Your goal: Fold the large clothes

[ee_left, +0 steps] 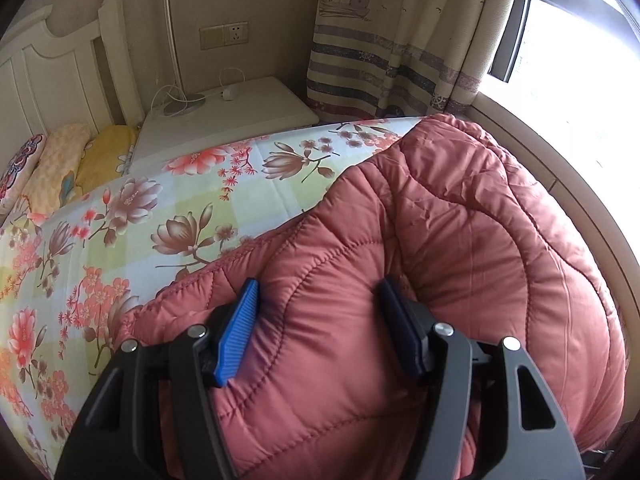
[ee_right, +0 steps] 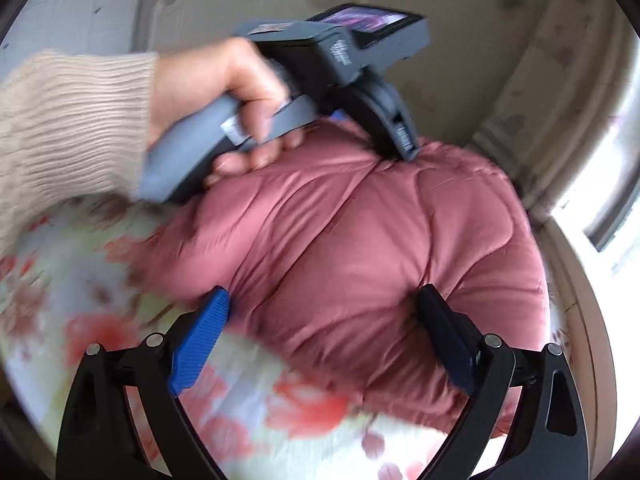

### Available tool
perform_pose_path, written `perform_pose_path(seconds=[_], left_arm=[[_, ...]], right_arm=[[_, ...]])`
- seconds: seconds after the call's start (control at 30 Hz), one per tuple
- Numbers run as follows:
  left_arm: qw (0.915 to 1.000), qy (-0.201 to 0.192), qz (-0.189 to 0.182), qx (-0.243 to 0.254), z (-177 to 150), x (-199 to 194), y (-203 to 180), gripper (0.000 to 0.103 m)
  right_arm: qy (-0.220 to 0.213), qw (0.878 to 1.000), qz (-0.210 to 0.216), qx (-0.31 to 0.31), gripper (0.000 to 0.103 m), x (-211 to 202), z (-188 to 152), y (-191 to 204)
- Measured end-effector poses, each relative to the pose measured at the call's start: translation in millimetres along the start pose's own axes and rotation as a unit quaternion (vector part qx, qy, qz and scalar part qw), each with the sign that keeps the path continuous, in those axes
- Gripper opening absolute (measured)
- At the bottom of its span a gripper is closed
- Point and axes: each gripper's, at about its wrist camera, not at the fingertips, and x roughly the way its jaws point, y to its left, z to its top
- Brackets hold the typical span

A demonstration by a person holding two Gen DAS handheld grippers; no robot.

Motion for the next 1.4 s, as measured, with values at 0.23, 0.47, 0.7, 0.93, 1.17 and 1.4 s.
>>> perform_pose_path(seconds=[0.23,0.47,0.7,0.93,1.17,1.4], left_arm=[[0.9999,-0.014,-0.001,-0.005,-3,-1,2,0.064],[0.9998,-0.017,0.008,-0.002,-3,-1,0,0.065],[0.9993,-0.023,0.029,0.001,-5,-1,-3,0.065],[0.9990,-0.026,0.036,-0.001,-5,-4,-3,0.066],[0.9958,-0.065,0.064,-0.012,-13,-58,-10,0.067],[0.9928,-0.040,0.111,-0.024,-45,-76,-10,0.080]], right_arm=[[-0.099,0.989,0.041,0.098,0.090,-44,41,-128],[-0.035,0.994,0.054,0.086,0.090,54,106,-226],[0.101,0.977,0.075,0.174,0.097,186,84,-257],[0.052,0.947,0.034,0.315,0.097,132,50,-287],[-0.073,0.961,0.080,0.256,0.098,5,31,-234],[-0.034,0.984,0.046,0.169,0.099,-1,-18,-128]])
